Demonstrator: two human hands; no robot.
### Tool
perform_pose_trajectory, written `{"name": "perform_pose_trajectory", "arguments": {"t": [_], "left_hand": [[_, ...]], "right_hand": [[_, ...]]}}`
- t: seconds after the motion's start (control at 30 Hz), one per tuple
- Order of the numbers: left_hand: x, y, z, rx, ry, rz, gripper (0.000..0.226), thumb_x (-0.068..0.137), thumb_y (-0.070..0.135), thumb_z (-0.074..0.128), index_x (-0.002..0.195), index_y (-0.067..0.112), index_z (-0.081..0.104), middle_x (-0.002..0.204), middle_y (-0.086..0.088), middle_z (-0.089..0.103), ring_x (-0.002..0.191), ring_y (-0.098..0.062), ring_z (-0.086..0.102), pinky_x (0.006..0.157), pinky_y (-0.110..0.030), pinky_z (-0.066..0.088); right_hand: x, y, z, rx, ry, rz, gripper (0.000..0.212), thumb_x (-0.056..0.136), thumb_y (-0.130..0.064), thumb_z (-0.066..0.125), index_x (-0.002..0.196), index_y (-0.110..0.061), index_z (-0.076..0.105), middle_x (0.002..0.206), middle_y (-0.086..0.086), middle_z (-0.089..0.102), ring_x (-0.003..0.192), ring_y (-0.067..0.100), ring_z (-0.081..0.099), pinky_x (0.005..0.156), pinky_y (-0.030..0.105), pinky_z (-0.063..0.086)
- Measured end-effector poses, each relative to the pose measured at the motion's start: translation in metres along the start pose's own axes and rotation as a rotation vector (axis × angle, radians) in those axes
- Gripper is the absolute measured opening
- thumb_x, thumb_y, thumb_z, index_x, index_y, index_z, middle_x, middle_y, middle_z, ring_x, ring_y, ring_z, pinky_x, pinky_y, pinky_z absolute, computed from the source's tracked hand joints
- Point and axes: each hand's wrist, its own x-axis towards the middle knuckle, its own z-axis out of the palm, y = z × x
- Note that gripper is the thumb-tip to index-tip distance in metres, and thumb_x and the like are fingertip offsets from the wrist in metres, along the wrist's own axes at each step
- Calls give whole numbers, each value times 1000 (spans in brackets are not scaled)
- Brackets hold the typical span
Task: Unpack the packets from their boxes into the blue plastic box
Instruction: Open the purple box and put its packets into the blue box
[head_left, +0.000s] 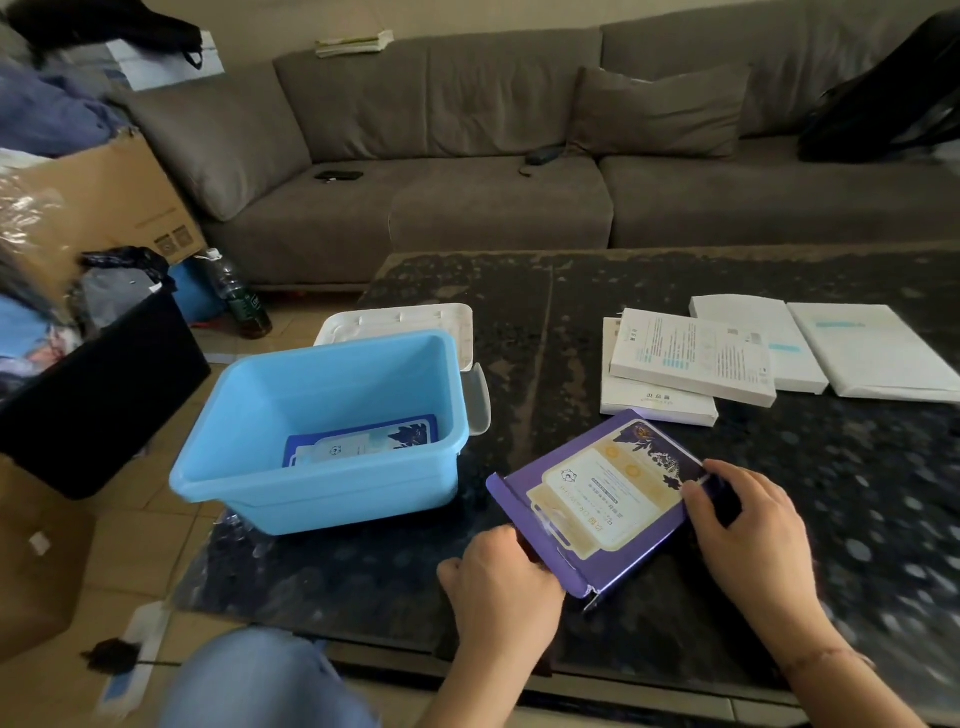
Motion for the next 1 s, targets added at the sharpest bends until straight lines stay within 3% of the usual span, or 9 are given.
{"name": "perform_pose_trajectory", "arguments": {"t": [0.07, 0.17, 0.33, 0.43, 0.67, 0.77, 0.83, 0.93, 1.0], "left_hand": [[1, -5, -9, -128, -66, 30, 26, 86, 39, 67, 69, 22, 58, 71, 12, 66, 68, -10, 58, 75, -31, 47], [1, -19, -27, -262, -140, 8, 26, 86, 22, 66, 65, 13, 55, 56, 6, 60, 51, -7, 51, 57, -26, 42], [-10, -32, -44, -762, -296, -319, 18, 92, -1, 52, 96, 9, 67, 86, -8, 76, 78, -23, 74, 64, -32, 58], [-12, -31, -43, -966, -309, -448, 21, 93, -3, 54, 108, 8, 62, 86, -10, 75, 77, -24, 73, 61, -34, 57], [-19, -42, -50, -847, -293, -340, 23, 95, 1, 56, 108, 17, 66, 86, -5, 76, 77, -20, 74, 58, -31, 55], [-30, -72, -82, -814, -228, -292, 31, 74, 5, 69, 105, 7, 68, 67, -5, 71, 60, -15, 66, 53, -26, 50], [-39, -92, -109, -836, -196, -300, 47, 59, 10, 72, 106, 5, 69, 76, -15, 74, 66, -20, 67, 59, -25, 52], [-51, -107, -138, -752, -110, -287, 33, 69, 5, 80, 101, 6, 71, 73, -9, 76, 63, -9, 70, 57, -12, 47], [-60, -106, -151, -681, -115, -227, 18, 80, -10, 74, 91, 4, 71, 59, 0, 72, 51, 1, 64, 51, -5, 42]], "right_hand": [[0, -1, 0, 0, 1, -2, 41, 90, -32, 64, 126, -12, 62, 125, 9, 63, 121, 28, 52, 99, 38, 43], [-1, -2, -1, -27, -15, 3, 43, 90, -32, 63, 128, -13, 59, 128, 9, 61, 123, 28, 50, 99, 40, 43], [0, -3, 0, -85, -43, 1, 46, 90, -35, 62, 130, -14, 58, 129, 9, 60, 123, 29, 50, 98, 43, 45], [-2, -5, 0, -109, -42, 4, 45, 90, -34, 63, 130, -14, 58, 128, 11, 60, 122, 31, 51, 97, 44, 45], [-5, -11, -2, -108, -22, 16, 42, 89, -30, 64, 126, -11, 61, 125, 13, 62, 120, 33, 51, 98, 46, 44], [-8, -17, -6, -155, -22, 38, 44, 87, -27, 68, 126, -9, 60, 127, 15, 60, 122, 35, 49, 103, 51, 43], [-14, -23, -6, -218, 65, -60, 42, 84, -20, 73, 122, -5, 62, 127, 15, 59, 123, 36, 48, 107, 54, 38], [-59, -65, -6, 35, 141, -256, 20, 84, -12, 73, 103, -13, 69, 109, -1, 67, 98, 19, 62, 89, 32, 49], [-94, -103, -7, 293, -11, -156, 11, 83, -14, 74, 85, -24, 71, 84, -10, 72, 71, 8, 65, 67, 18, 50]]}}
